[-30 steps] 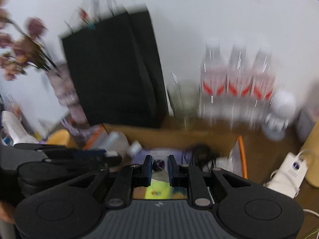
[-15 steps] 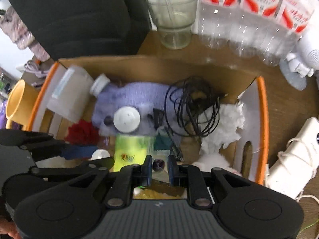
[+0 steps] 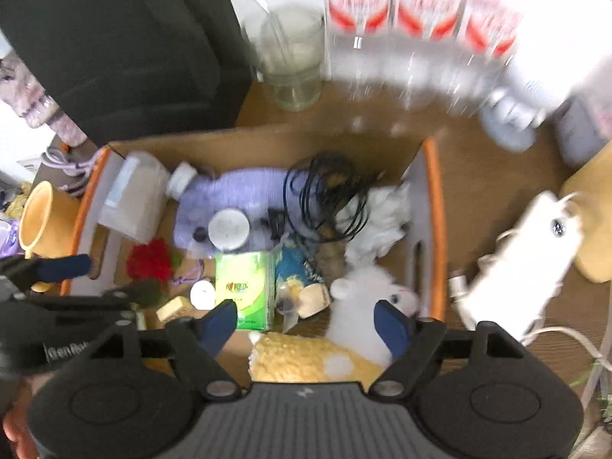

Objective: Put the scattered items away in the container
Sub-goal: 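Withdraw both tools from the box and back away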

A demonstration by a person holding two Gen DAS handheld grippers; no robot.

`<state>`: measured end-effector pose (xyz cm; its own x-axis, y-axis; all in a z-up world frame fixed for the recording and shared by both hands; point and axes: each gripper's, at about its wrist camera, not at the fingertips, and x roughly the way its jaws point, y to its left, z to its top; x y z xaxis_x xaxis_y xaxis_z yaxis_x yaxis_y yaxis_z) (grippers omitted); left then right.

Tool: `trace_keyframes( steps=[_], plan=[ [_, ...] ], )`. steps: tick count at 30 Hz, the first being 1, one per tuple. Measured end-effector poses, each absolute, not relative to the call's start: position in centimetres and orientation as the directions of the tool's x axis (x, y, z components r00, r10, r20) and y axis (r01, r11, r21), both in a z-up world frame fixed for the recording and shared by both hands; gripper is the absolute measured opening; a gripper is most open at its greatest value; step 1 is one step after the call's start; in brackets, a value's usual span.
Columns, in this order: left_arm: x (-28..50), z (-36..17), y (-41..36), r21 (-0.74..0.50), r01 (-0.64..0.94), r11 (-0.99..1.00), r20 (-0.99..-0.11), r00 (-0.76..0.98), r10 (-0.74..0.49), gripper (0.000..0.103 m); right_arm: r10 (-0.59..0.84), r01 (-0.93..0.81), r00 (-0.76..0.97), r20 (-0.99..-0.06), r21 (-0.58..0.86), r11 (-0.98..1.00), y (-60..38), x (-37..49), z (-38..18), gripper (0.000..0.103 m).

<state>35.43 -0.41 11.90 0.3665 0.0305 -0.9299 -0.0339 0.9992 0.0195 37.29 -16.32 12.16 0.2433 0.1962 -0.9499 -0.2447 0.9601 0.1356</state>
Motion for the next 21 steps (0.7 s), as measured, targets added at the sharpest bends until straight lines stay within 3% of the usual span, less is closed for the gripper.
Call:
trace_keyframes(
  steps=[2,3,9,16,21],
  plan=[
    [34.3,13.8,-0.1,0.047,-0.06,0.997,-0.903,0.425,0.068,0.102,0.215,-0.249,0.275,-0.937,0.146,0.957,-16.6,36.2,14.5,0.079],
    [33.7,14.6,-0.2,0.061,-0.065,0.996,-0.885,0.457,0.084,0.103,0.219,-0.253,0.292,-0.931,0.146,0.956,-16.8,35.9,15.3,0.08],
    [31.0,17.0,-0.2,0.057,-0.093,0.994,-0.854,0.511,0.097,0.103,0.225,-0.269,0.372,-0.901,0.127,0.955,-16.6,33.0,18.1,0.086],
    [28.7,16.4,0.1,0.045,-0.127,0.991,-0.812,0.574,0.11,0.103,0.214,-0.271,0.405,-0.889,0.107,0.957,-15.9,30.8,16.5,0.086],
    [25.3,15.5,-0.2,0.057,-0.147,0.987,-0.667,0.731,0.147,0.103,0.26,-0.265,0.568,-0.781,0.125,0.956,-16.9,28.1,16.0,0.086]
  ],
)
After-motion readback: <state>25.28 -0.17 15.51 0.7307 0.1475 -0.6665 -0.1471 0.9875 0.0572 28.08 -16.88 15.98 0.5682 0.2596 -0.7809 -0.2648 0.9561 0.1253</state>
